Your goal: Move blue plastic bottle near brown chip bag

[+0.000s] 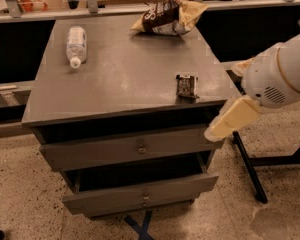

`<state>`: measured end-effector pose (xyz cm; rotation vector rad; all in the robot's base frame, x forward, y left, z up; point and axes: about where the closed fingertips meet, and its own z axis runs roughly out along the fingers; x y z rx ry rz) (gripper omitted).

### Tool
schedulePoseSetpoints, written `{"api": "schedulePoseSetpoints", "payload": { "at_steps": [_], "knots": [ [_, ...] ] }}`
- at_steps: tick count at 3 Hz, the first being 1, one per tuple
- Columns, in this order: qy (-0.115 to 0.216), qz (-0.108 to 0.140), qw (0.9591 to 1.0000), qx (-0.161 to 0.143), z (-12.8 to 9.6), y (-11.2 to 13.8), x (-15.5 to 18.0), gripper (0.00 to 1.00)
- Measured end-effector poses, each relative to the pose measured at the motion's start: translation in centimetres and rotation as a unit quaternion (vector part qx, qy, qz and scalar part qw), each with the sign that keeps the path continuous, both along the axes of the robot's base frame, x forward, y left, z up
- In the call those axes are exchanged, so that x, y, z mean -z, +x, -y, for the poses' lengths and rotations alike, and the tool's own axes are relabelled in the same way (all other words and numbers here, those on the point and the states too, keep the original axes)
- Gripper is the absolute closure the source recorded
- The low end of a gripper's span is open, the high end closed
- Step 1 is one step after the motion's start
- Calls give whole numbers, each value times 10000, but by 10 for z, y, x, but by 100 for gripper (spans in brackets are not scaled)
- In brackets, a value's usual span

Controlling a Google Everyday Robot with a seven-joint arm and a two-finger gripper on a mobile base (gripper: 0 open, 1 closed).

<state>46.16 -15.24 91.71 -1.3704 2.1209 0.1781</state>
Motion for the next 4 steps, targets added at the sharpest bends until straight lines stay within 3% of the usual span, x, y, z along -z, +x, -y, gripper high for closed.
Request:
{"api": "schedulePoseSetpoints", "payload": {
  "at_steps": [1,2,3,4],
  "knots": [
    [624,345,9972,205,-29,25,4,0],
    [1290,781,9877,406,-56,52,1,0],
    [1800,1161,9750,585,-85,77,0,0],
    [2282,1556,9576,821,-103,105,-7,0]
  ]
}}
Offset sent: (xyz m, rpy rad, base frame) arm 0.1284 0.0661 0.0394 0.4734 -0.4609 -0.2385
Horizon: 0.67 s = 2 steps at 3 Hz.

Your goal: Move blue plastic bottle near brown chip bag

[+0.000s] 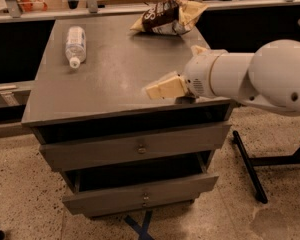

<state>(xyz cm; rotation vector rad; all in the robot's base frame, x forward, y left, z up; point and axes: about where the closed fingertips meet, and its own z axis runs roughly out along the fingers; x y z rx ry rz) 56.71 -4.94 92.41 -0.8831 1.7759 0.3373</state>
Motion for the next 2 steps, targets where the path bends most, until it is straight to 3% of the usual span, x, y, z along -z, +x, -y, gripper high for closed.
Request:
{"api": "schedulePoseSetpoints", "payload": {
  "at_steps": [1,2],
  "knots": [
    [185,284,9991,258,-1,16,-12,0],
    [169,294,9991,271,0,16,-13,0]
  ]
}}
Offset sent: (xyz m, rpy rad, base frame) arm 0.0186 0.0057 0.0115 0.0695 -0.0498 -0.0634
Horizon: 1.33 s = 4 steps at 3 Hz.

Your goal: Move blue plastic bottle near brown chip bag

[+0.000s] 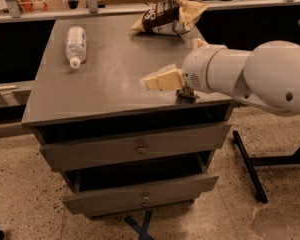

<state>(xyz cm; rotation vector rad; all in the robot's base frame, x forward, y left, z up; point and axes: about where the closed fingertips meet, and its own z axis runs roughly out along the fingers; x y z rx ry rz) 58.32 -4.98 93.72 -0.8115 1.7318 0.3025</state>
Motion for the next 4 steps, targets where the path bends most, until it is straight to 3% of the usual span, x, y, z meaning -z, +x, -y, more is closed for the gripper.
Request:
{"api": "schedulePoseSetpoints", "payload": {
  "at_steps": [1,2,4],
  "knots": [
    [130,57,9999,95,-12,6,5,0],
    [445,124,9987,225,-48,21,24,0],
    [932,665,9916,601,-101,76,42,0]
  ]
}}
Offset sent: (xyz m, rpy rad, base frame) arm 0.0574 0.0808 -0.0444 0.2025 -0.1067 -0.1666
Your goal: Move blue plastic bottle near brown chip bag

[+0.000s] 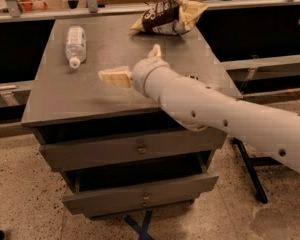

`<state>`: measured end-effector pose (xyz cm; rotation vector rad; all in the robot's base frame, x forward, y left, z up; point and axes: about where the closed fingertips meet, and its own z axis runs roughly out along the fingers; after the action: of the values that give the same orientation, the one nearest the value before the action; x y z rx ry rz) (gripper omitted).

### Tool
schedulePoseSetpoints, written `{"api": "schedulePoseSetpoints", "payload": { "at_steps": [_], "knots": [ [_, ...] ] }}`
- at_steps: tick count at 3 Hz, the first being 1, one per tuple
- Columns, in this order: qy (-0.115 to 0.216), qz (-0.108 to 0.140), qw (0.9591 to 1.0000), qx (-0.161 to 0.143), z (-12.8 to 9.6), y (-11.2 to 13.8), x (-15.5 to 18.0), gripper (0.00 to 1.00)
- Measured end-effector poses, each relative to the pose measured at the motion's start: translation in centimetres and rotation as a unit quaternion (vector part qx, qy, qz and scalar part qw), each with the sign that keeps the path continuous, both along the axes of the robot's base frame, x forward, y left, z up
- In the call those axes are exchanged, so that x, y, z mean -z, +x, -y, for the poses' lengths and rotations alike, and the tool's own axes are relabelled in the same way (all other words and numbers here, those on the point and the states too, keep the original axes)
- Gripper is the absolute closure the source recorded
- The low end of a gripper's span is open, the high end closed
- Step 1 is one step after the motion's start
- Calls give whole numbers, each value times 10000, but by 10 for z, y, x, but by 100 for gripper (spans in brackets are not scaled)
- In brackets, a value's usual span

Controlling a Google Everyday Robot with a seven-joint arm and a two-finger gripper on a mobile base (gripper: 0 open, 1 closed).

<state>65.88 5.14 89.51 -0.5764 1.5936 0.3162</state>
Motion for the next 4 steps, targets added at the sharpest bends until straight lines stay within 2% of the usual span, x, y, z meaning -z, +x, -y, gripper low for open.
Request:
{"api": "schedulePoseSetpoints", "payload": {
  "at_steps": [1,2,3,4],
  "knots": [
    [115,248,9996,-34,-31,24,1,0],
    [333,373,9984,-282,-58,37,-3,0],
    [566,344,9955,-672,-88,41,-9,0],
    [614,299,9940,-858,-137,35,-25,0]
  ]
}}
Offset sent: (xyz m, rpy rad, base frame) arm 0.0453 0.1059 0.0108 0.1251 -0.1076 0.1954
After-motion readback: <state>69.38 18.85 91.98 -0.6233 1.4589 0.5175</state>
